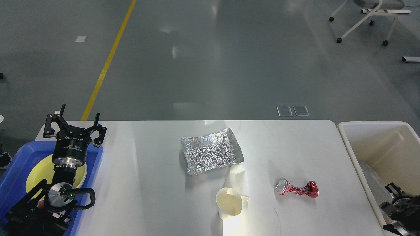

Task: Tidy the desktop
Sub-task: 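Raise the right gripper from the bin and move to the crumpled foil tray, then close the right gripper on the crumpled foil tray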

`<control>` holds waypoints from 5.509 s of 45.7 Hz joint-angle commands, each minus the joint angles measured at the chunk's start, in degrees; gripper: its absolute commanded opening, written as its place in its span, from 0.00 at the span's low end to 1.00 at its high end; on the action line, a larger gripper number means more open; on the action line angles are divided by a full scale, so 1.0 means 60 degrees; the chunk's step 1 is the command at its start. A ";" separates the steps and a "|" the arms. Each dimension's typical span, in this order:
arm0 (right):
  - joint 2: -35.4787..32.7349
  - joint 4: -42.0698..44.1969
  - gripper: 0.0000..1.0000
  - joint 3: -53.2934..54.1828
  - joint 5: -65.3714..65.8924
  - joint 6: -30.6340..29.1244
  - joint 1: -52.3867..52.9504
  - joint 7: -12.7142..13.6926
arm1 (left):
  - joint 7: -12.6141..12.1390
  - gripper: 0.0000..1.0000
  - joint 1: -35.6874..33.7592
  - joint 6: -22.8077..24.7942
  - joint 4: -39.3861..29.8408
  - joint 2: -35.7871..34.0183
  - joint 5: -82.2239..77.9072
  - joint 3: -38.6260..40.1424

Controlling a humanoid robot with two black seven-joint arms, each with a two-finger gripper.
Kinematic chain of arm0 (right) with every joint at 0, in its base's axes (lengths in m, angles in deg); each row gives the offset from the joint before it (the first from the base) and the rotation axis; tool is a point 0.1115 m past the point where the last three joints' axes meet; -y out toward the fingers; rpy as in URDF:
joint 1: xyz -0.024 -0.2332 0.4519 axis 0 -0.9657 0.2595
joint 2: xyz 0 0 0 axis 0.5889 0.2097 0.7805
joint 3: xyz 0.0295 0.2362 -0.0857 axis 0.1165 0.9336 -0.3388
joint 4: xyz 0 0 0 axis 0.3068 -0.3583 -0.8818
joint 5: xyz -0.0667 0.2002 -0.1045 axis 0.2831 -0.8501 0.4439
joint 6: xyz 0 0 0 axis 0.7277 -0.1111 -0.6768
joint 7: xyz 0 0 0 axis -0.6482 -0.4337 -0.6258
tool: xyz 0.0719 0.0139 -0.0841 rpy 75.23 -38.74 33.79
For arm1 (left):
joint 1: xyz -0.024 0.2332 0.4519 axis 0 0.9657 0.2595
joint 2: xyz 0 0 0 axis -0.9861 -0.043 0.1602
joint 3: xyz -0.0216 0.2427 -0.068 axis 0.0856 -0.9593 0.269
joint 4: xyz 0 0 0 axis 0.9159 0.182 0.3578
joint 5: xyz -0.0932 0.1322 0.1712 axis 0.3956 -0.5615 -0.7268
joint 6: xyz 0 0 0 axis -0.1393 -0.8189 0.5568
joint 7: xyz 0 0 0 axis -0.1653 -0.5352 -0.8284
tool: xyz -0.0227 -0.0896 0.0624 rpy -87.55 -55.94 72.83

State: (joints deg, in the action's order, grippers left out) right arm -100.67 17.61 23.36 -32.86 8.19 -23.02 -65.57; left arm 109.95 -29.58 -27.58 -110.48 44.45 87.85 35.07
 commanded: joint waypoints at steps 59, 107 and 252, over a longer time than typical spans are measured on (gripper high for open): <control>-0.0619 -1.1562 1.00 -0.5629 0.2660 -1.0174 1.6586 0.0076 | 0.0000 0.97 0.0013 0.0000 0.0000 0.0000 0.0000 -0.0002; 0.1271 -1.3924 1.00 -0.4620 0.0784 -0.8565 1.8157 0.0076 | -0.0015 0.97 -0.0002 0.0000 0.0000 0.0000 0.0000 0.0013; 0.4845 -0.3332 0.05 0.2310 -0.5002 -0.2734 0.4694 0.2156 | -0.0015 0.97 -0.0002 0.0000 0.0000 0.0000 0.0000 0.0013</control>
State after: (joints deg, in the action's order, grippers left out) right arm -71.60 -2.24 37.22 -62.87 -8.25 5.15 -52.64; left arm 109.86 -29.58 -27.58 -110.48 44.44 87.85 35.09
